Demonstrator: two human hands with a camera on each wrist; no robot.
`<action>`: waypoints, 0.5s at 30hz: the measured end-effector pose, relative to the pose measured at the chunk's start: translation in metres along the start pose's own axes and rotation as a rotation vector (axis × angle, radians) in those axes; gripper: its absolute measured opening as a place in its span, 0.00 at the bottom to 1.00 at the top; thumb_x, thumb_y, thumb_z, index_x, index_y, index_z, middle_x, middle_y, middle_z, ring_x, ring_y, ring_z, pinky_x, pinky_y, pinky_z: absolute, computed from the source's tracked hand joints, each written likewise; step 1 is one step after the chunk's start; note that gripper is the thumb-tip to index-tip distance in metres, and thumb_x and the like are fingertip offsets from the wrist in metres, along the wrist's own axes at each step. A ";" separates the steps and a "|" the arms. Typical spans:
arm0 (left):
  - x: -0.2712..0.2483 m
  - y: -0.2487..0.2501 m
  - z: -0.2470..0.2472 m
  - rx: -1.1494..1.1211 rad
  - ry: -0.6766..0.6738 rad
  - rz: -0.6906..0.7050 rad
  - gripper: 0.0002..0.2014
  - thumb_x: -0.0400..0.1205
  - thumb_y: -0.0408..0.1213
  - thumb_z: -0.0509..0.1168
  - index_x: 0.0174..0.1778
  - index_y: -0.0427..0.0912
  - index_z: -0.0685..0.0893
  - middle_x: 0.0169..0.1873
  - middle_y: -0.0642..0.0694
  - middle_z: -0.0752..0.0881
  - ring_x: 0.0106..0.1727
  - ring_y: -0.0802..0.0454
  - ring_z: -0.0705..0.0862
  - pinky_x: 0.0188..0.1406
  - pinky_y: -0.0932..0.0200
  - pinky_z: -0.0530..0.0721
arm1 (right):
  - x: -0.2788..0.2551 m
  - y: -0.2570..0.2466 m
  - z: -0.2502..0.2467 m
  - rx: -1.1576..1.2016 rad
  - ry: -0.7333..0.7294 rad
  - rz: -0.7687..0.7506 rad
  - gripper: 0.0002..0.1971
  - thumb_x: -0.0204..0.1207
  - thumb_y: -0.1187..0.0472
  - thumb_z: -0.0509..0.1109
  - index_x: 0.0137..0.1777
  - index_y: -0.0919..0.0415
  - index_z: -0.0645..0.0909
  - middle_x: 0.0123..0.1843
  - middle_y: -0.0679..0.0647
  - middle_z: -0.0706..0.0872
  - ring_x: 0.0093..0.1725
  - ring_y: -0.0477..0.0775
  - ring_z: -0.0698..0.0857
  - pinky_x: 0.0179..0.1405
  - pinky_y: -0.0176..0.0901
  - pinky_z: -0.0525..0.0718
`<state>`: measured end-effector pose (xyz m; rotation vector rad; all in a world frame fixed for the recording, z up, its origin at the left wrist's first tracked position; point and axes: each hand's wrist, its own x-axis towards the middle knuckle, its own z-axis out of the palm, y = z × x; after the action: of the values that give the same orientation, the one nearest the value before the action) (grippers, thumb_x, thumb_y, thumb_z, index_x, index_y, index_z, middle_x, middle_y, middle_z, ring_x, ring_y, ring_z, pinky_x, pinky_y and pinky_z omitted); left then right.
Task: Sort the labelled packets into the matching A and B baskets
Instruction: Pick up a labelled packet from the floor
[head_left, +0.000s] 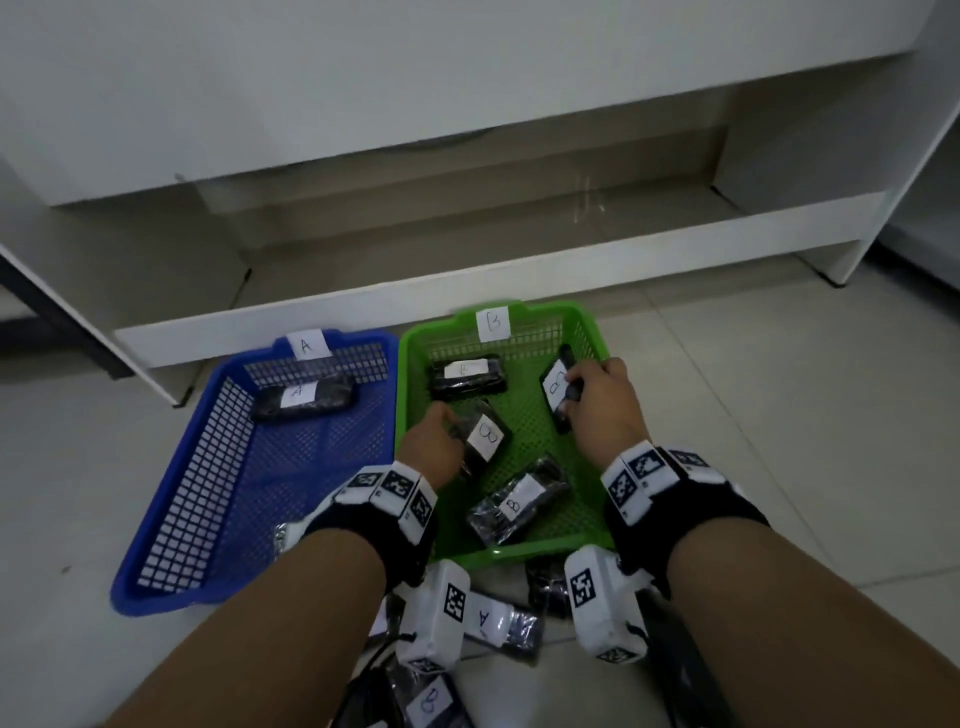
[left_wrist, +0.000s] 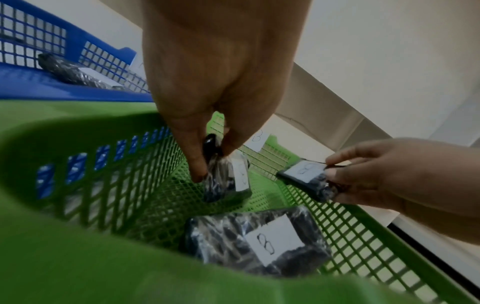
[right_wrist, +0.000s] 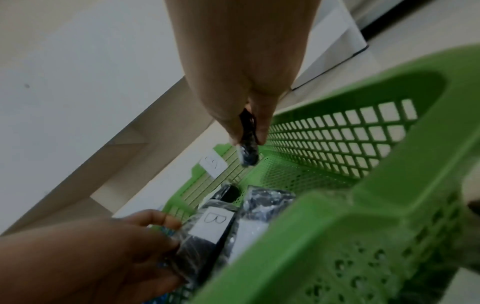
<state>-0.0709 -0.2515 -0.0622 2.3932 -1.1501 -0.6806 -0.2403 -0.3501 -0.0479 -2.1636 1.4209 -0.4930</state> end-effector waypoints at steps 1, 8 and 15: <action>0.001 0.000 0.002 0.091 -0.036 -0.010 0.10 0.82 0.37 0.61 0.56 0.37 0.77 0.52 0.34 0.85 0.50 0.38 0.85 0.45 0.51 0.82 | 0.000 -0.002 0.009 -0.056 -0.069 -0.005 0.11 0.79 0.73 0.60 0.57 0.64 0.79 0.66 0.63 0.74 0.55 0.63 0.81 0.57 0.45 0.77; -0.001 -0.003 0.025 0.515 -0.295 0.077 0.20 0.86 0.42 0.55 0.49 0.26 0.83 0.51 0.32 0.85 0.52 0.39 0.85 0.41 0.53 0.78 | -0.020 0.021 0.043 -0.476 -0.441 0.017 0.15 0.81 0.69 0.56 0.63 0.72 0.78 0.67 0.65 0.78 0.66 0.62 0.79 0.61 0.46 0.77; -0.032 0.004 -0.005 0.294 -0.142 0.175 0.15 0.84 0.39 0.58 0.60 0.33 0.81 0.56 0.36 0.84 0.56 0.39 0.82 0.48 0.55 0.77 | -0.025 0.007 0.015 -0.234 -0.356 -0.040 0.17 0.81 0.69 0.58 0.68 0.70 0.76 0.67 0.65 0.80 0.65 0.62 0.80 0.64 0.48 0.78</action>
<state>-0.0878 -0.2278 -0.0478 2.4692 -1.5973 -0.6718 -0.2470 -0.3262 -0.0649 -2.3203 1.2882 0.0516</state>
